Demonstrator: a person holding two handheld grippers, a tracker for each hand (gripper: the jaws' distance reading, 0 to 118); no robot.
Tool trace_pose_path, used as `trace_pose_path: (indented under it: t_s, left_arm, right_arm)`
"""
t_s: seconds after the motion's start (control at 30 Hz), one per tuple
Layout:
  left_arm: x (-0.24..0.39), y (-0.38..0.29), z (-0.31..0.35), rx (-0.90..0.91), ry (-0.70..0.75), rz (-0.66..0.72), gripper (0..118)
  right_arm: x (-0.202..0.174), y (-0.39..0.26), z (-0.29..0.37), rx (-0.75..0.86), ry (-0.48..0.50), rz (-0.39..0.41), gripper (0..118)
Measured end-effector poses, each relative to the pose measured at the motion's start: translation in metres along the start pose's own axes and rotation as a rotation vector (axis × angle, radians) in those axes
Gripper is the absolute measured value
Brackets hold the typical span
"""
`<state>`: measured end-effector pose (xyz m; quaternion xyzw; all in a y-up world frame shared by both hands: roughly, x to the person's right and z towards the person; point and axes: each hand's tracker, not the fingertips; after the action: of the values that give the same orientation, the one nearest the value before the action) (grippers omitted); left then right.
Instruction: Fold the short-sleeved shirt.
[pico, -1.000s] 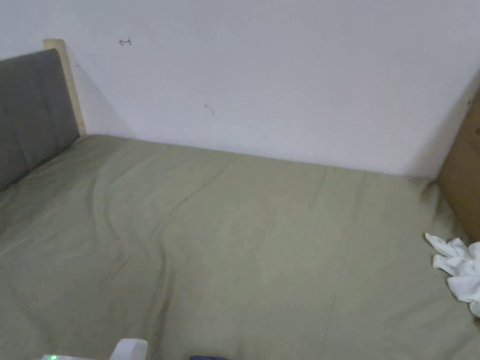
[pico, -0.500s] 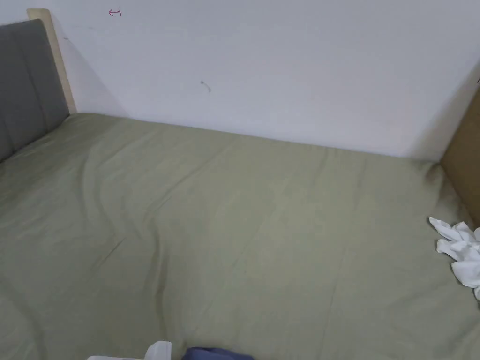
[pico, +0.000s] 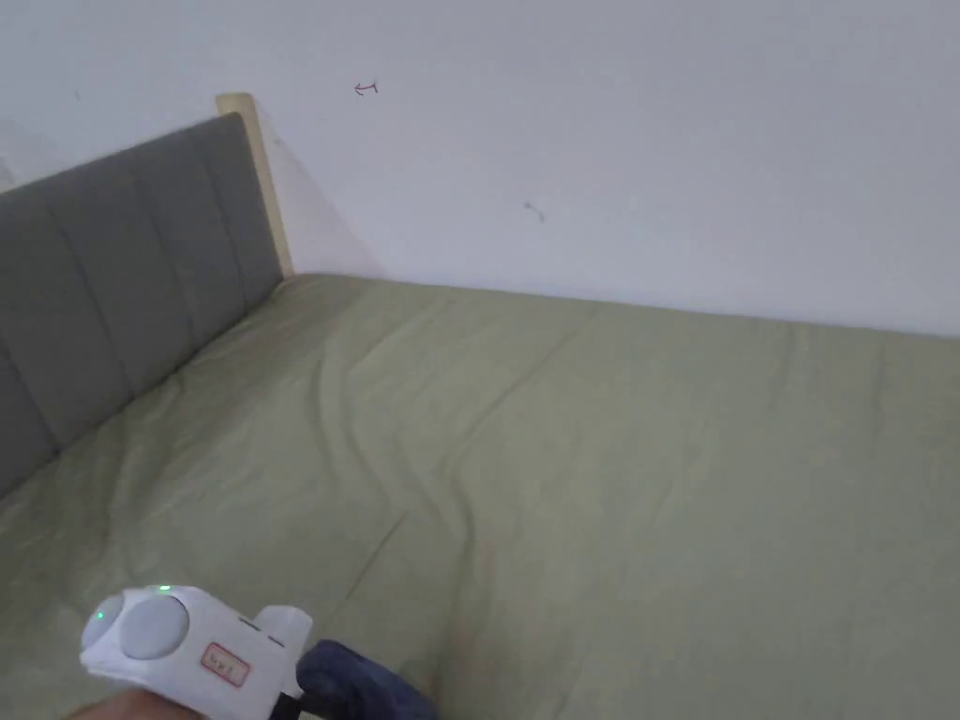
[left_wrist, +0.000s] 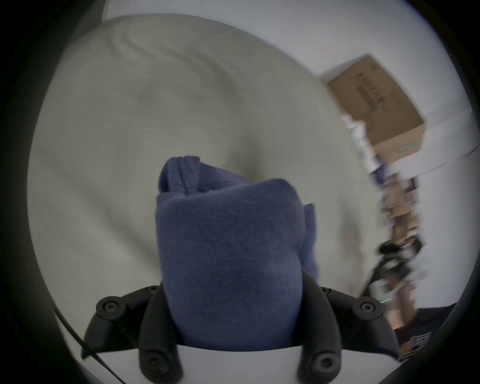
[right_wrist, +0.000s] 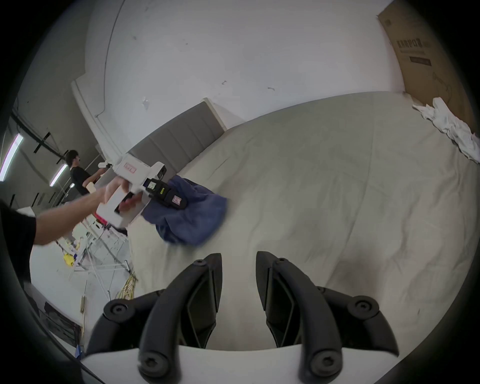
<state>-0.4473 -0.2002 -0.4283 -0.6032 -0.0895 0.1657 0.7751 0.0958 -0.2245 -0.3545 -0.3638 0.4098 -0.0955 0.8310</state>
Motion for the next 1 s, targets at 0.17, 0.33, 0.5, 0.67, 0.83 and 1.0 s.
trace_pose_path:
  t_s: [0.17,0.33,0.5,0.67,0.83,1.0]
  left_arm:
    - [-0.102,-0.007,0.050,-0.083,0.275,0.047,38]
    - [-0.173,-0.024,0.070,-0.132,0.419,0.108,38]
    - [-0.170,-0.045,0.064,-0.056,0.385,0.176,40]
    - [-0.136,-0.059,0.082,-0.017,0.544,0.029,80]
    - [-0.097,-0.074,0.159,0.204,0.629,0.096,80]
    - [0.015,-0.112,0.259,0.749,0.897,0.007,75]
  right_arm:
    - [-0.025,-0.011,0.009,-0.021,0.052,-0.006,28]
    - [-0.046,-0.003,0.008,-0.045,0.004,0.089,28]
    - [-0.049,0.000,0.000,-0.065,0.060,0.058,28]
    - [-0.059,0.006,0.012,-0.044,0.051,0.065,28]
    - [-0.067,0.021,0.058,0.027,0.065,0.091,28]
    - [-0.074,0.042,0.121,0.098,-0.080,0.166,28]
